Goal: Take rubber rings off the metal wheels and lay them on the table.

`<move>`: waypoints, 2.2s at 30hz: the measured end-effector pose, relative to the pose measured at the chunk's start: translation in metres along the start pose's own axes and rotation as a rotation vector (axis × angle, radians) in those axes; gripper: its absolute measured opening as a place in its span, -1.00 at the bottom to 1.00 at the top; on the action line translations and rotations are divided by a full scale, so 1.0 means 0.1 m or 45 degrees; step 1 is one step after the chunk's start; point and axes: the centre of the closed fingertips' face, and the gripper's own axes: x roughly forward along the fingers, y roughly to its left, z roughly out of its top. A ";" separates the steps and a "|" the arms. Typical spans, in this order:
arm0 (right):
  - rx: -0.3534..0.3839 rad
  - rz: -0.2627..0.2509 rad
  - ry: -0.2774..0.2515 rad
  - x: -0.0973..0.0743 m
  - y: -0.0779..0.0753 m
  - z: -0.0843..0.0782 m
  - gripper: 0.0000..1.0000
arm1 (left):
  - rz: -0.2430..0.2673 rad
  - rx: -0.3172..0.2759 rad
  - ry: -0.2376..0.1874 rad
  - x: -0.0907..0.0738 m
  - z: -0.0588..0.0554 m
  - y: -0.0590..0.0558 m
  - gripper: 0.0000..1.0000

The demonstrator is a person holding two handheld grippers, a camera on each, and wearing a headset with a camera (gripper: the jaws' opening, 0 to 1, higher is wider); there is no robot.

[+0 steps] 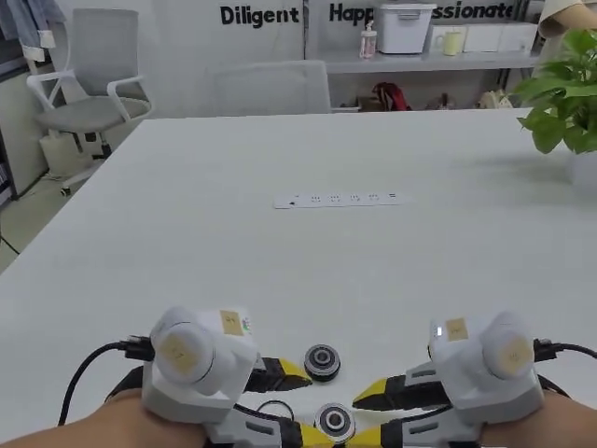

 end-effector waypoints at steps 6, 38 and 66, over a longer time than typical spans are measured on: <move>-0.008 0.005 0.007 0.02 0.02 0.00 -0.60 | -0.012 -0.004 0.014 0.05 -0.02 -0.03 -0.32; 0.092 0.009 -0.003 0.03 0.00 -0.05 -0.67 | 0.042 0.002 0.038 0.22 -0.07 -0.03 -0.71; 0.260 -0.011 -0.005 -0.02 -0.08 -0.09 -1.00 | 0.082 0.069 0.053 0.23 -0.07 -0.03 -0.74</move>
